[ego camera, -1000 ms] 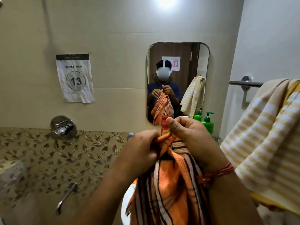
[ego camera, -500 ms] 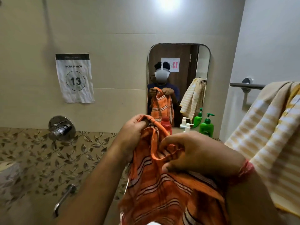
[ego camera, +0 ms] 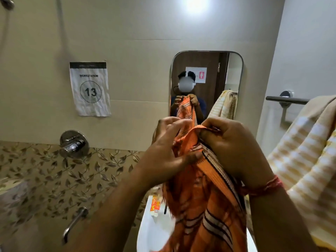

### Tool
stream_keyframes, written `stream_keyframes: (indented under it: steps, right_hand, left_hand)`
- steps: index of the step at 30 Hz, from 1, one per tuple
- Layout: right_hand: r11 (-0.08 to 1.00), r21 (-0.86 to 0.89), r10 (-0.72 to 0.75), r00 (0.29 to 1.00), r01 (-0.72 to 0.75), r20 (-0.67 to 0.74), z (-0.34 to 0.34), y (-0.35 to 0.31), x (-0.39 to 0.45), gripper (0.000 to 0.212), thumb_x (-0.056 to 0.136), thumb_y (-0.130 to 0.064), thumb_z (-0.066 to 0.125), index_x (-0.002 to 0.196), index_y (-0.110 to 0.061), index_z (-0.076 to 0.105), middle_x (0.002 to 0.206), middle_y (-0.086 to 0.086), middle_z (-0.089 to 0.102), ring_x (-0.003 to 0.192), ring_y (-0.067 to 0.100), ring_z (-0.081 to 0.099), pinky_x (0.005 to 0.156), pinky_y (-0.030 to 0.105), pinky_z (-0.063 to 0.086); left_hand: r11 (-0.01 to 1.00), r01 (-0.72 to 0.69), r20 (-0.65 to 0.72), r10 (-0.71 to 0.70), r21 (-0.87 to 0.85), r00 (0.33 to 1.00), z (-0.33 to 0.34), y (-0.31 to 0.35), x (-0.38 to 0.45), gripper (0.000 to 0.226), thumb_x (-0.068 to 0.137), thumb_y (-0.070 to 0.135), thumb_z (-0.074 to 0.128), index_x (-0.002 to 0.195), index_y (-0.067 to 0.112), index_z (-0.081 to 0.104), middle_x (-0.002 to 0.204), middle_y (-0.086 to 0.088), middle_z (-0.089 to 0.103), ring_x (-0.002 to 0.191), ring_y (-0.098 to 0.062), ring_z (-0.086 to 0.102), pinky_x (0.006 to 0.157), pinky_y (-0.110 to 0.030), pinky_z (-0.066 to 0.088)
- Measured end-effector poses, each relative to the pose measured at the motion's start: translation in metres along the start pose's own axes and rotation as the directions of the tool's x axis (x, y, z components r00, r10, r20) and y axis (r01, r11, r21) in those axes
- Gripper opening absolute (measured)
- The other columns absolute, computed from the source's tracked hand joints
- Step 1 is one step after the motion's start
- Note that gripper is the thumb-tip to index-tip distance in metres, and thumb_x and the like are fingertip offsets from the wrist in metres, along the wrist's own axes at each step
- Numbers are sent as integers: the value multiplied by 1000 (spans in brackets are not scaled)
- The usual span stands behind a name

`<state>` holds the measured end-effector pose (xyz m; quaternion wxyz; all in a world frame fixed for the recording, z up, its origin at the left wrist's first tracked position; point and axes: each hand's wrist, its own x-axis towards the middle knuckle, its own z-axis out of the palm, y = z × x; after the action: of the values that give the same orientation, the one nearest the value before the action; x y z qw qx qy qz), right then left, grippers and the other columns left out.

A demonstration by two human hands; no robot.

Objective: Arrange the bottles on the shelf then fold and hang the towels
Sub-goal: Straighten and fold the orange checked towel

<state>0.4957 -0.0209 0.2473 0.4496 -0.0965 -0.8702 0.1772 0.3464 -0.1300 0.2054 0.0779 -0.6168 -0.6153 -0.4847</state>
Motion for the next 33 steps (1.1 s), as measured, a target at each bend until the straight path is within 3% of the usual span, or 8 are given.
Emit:
stream_keyframes:
  steps: [3, 11, 16, 21, 23, 26, 29, 33]
  right_hand:
    - [1000, -6, 13, 1000, -13, 2, 5, -1, 2, 14, 94, -25, 64, 85, -20, 71, 76, -10, 66, 73, 4, 61, 61, 3, 41]
    - [996, -24, 86, 989, -89, -120, -1, 14, 5, 20, 98, -28, 58, 85, -16, 68, 77, -2, 68, 69, 6, 59, 58, 19, 40]
    - [984, -105, 141, 989, -146, -52, -3, 33, 7, 21, 100, -31, 53, 97, -19, 70, 92, -1, 67, 81, 17, 62, 71, 26, 48]
    - [964, -205, 155, 984, -170, -84, -6, 45, 12, 17, 96, -13, 56, 81, -18, 64, 91, -1, 59, 82, 21, 54, 67, 28, 37]
    - [979, 36, 202, 979, -200, -33, -4, 46, 11, 18, 98, -14, 55, 87, -14, 69, 84, -3, 69, 78, 17, 63, 67, 28, 45]
    - [823, 469, 240, 944, -322, 227, 9, 41, 6, 23, 102, -22, 51, 89, -15, 69, 73, -9, 72, 69, 5, 67, 60, 19, 51]
    - [720, 566, 207, 902, -402, 378, 15, 51, -1, 24, 93, -32, 58, 83, -12, 67, 76, 3, 71, 72, 17, 68, 62, 27, 56]
    - [677, 537, 184, 822, -503, 538, 9, 83, -19, 35, 83, -47, 72, 83, -12, 70, 82, 10, 69, 75, 23, 66, 64, 29, 56]
  left_hand:
    - [996, -42, -215, 57, 76, 975, 4, 1, 6, 9, 94, 14, 66, 100, 19, 70, 104, 6, 62, 98, -3, 60, 80, -13, 50]
    - [911, 297, -384, -175, 287, 907, -14, -36, -5, 29, 93, -3, 52, 107, 14, 71, 99, 3, 66, 90, -12, 62, 83, -31, 55]
    - [938, 292, -435, -188, 187, 881, -24, -37, -15, 17, 102, 15, 53, 106, 22, 68, 87, 11, 71, 77, 5, 66, 60, -6, 47]
    - [943, 305, -452, -216, 135, 865, -28, -31, -12, 25, 99, 5, 53, 94, 21, 71, 82, 6, 72, 74, -2, 65, 59, -8, 46]
    - [926, 371, -527, -351, -71, 774, -29, -32, -7, 32, 97, 3, 49, 92, 24, 72, 83, 5, 74, 76, -8, 67, 65, -20, 53]
    - [757, 271, -511, -616, -594, 600, -34, -31, 7, 39, 94, 2, 38, 84, 21, 71, 69, -2, 69, 62, -24, 61, 62, -35, 54]
    - [685, 194, -526, -683, -703, 506, -50, -27, 17, 33, 92, 2, 39, 72, 17, 60, 58, 0, 53, 47, -16, 48, 50, -25, 44]
    - [636, 138, -592, -763, -759, 260, -93, -50, 21, 22, 82, 10, 52, 62, 16, 48, 61, 1, 49, 53, -17, 51, 55, -28, 44]
